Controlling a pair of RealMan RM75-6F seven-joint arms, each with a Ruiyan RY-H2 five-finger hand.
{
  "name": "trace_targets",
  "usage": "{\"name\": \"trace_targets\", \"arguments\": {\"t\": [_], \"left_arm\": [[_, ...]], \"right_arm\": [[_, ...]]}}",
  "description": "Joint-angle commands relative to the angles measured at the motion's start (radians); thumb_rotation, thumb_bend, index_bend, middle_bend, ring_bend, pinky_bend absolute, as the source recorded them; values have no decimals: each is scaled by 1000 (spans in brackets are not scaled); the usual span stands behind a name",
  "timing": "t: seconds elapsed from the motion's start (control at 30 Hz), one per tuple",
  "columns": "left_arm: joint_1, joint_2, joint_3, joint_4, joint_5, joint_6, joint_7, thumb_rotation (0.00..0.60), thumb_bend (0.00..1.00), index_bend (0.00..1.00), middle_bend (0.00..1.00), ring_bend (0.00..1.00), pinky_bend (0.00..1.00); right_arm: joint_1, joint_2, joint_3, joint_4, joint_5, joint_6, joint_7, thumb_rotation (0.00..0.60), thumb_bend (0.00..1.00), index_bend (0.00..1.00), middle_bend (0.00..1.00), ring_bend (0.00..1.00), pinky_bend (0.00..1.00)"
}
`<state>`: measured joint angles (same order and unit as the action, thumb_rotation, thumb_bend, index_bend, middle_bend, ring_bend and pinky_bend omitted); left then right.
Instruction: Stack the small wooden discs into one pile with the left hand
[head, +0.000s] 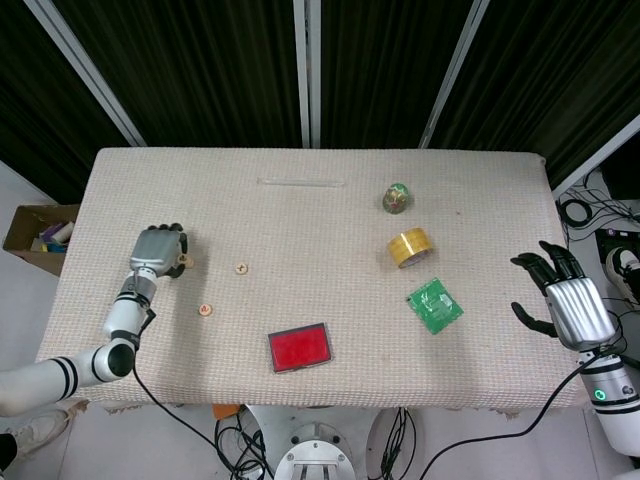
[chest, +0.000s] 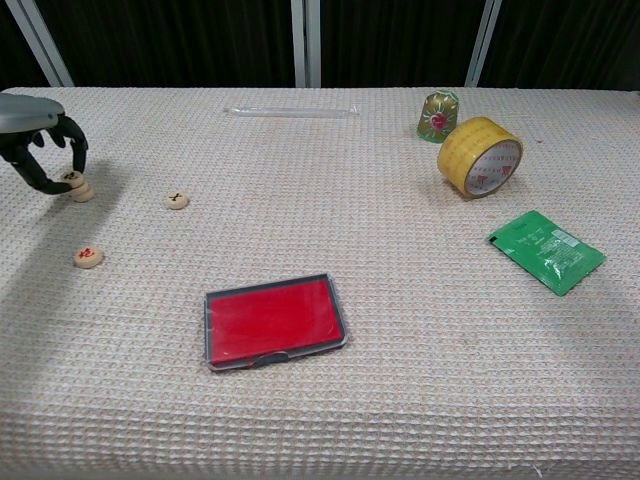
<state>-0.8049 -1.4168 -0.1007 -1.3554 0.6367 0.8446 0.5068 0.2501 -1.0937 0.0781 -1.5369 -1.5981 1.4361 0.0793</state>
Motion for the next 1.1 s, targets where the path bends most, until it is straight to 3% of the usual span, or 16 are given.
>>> {"name": "trace_targets", "arguments": {"t": [0.03,0.63,0.87,1.1], "left_arm": [[-1,0,0,-2,-1,-1,1,600,376,454,177,176,212],[-1,10,8,-26,-2,5,3,600,371,406,166,177,212],[14,49,-4,-106,56,62,-19,600,370,314,131,160,209],[-8,-6,-2,-135,161,65,-16,600,289,396,134,160,209]], "right_arm": [[0,0,0,0,0,0,1,600,230,248,258,54,144],[-2,0,0,1,2,1,4,600,230,248,261,54,144],[-5,0,1,1,1,7,4,600,230,248,260,54,144],[-8,-3,-1,1,-3,11,1,600,231,248,260,53,142]]}}
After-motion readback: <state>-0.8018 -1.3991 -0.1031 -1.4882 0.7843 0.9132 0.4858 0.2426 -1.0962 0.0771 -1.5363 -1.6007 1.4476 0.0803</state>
